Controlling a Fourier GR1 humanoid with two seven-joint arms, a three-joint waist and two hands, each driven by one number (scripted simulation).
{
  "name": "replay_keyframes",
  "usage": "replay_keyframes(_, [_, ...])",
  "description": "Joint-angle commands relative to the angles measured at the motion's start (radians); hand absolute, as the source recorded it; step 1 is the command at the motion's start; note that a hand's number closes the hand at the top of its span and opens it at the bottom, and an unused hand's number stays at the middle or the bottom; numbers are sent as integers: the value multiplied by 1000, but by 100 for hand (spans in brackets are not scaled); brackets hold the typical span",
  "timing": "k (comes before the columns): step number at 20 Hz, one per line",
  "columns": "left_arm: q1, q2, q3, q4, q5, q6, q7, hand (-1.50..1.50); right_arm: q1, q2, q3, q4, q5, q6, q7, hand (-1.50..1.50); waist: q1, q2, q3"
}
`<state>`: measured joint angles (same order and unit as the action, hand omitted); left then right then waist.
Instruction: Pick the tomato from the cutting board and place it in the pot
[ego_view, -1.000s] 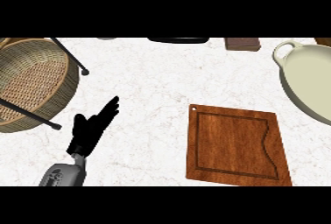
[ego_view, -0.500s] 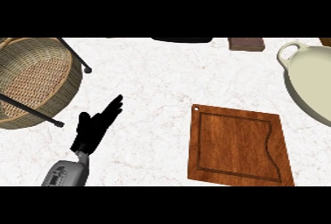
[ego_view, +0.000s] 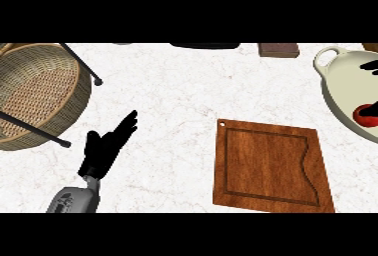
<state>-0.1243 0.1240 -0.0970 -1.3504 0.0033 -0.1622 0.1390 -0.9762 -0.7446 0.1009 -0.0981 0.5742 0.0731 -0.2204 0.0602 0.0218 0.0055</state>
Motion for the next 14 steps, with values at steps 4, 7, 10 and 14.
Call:
replay_keyframes(4, [-16, 18, 24, 2, 3, 1, 6, 0, -55, -7, -267, -36, -263, -40, -118, -150, -30, -9, 0])
replay_keyframes(7, [19, -10, -4, -11, -9, 15, 0, 0, -52, -26, -378, -20, -366, -128, -103, -150, -16, -1, 1])
replay_keyframes(10, [4, 35, 37, 12, 11, -17, -19, 0, -10, -81, -442, -22, -423, -157, -150, -150, -29, -1, 0])
replay_keyframes(14, [0, -14, 10, 24, -9, 15, -36, 0, 23, -168, -531, -13, -507, -108, -186, -150, -28, 3, 1])
